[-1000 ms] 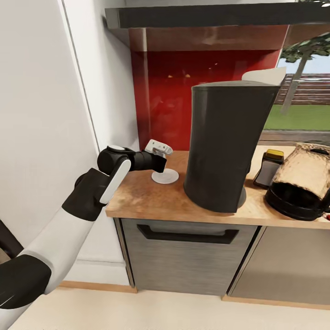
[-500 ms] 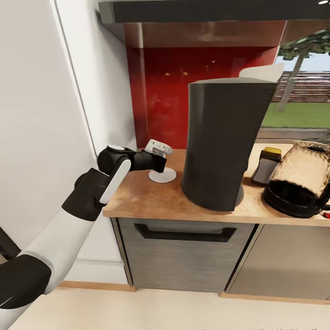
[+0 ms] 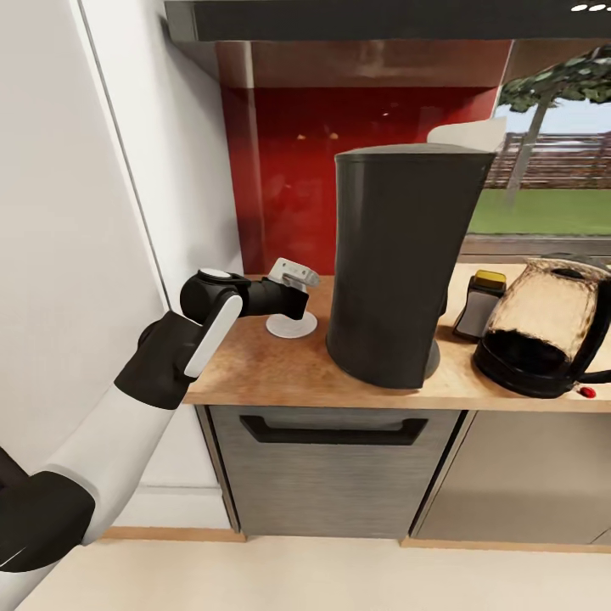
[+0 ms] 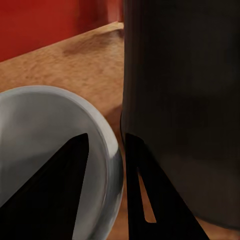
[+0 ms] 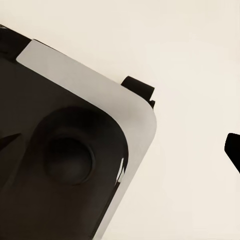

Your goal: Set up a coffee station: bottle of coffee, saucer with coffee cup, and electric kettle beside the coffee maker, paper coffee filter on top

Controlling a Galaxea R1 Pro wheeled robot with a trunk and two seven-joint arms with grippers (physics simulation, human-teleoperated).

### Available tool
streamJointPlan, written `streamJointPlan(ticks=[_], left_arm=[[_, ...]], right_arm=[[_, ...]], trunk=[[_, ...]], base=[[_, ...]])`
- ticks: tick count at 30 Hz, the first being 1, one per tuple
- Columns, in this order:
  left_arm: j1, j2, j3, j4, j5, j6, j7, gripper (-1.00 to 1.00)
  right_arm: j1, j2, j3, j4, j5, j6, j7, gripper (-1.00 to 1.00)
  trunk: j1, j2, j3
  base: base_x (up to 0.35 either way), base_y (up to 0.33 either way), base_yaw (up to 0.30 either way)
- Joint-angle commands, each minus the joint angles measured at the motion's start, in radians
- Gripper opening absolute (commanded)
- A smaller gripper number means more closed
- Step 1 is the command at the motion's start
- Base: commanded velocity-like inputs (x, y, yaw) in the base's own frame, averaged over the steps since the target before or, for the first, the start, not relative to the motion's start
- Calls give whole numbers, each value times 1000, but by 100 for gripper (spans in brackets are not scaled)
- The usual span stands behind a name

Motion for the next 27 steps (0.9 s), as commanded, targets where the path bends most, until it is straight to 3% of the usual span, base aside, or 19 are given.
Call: streamJointPlan(ticks=[1,16,27], left_arm=[[-1,0,0,0,-10,3,-9,-100],[-1,0,0,-1,-10,3,-9,-100],[-1,6,0,-1,-10,4,-9,-100]], right_arm=[[-1,-1,8,0,2,-5,-1,100],[-1,-1,8,0,2,-5,-1,100],[-1,-1,8,0,2,-5,-1,100]], trunk=[[0,0,-2],[0,0,-23],[0,0,-26]], base=[[0,0,-2],[0,0,0],[19,42,0]])
